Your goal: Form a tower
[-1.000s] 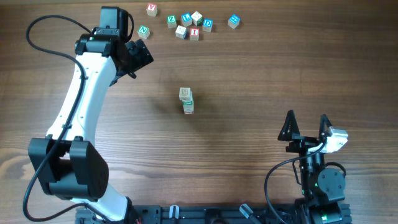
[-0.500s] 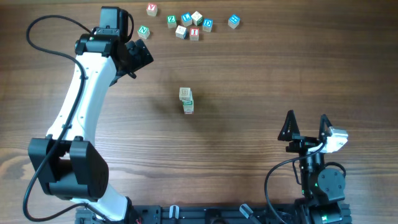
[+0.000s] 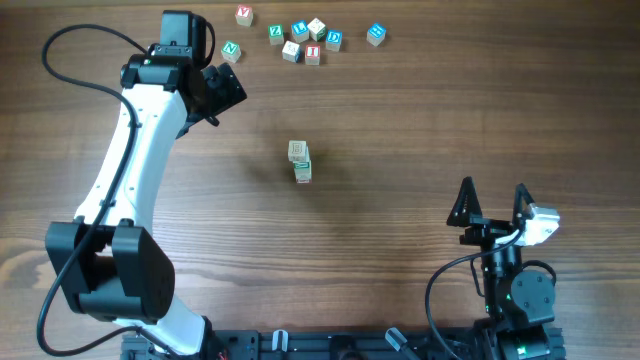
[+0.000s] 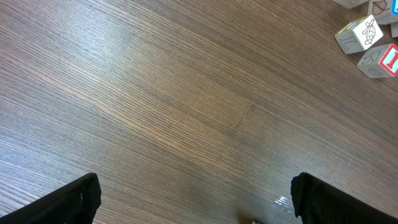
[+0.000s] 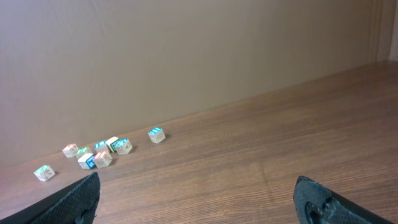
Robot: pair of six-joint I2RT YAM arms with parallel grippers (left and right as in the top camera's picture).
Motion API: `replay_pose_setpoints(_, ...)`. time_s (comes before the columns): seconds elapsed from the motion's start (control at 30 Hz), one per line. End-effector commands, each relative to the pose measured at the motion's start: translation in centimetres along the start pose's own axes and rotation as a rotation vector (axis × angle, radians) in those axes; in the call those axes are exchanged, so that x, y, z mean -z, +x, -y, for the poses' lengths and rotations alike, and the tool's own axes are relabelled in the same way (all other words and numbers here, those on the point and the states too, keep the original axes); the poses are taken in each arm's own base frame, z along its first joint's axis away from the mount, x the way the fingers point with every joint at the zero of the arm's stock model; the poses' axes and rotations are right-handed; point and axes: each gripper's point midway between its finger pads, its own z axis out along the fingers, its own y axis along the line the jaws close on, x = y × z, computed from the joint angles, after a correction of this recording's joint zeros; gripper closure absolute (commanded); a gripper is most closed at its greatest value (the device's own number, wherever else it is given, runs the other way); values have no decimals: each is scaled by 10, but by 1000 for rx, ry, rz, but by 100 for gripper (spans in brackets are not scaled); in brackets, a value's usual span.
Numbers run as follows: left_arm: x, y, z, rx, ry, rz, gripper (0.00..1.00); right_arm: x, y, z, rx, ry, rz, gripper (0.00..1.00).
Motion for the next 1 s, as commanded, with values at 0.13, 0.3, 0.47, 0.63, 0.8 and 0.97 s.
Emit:
replay_pose_setpoints(0.13, -3, 0, -4, 2, -17, 1, 0, 0, -3, 2, 15, 12, 13, 0)
replay_pose_setpoints(0.3, -3, 0, -4, 2, -17, 1, 0, 0, -3, 2, 15, 12, 13, 0)
replay_pose_setpoints(0.47, -3, 0, -4, 2, -17, 1, 0, 0, -3, 2, 15, 11, 13, 0)
replay_pose_setpoints(0.63, -3, 0, -4, 2, -17, 1, 0, 0, -3, 2, 15, 11, 13, 0)
replay_pose_setpoints(0.8, -1, -24, 24, 12, 115, 85, 0, 0, -3, 2, 15, 11, 13, 0)
replay_pose_setpoints(0.97, 6, 1, 61, -10, 319, -49, 2, 0, -3, 2, 15, 12, 13, 0)
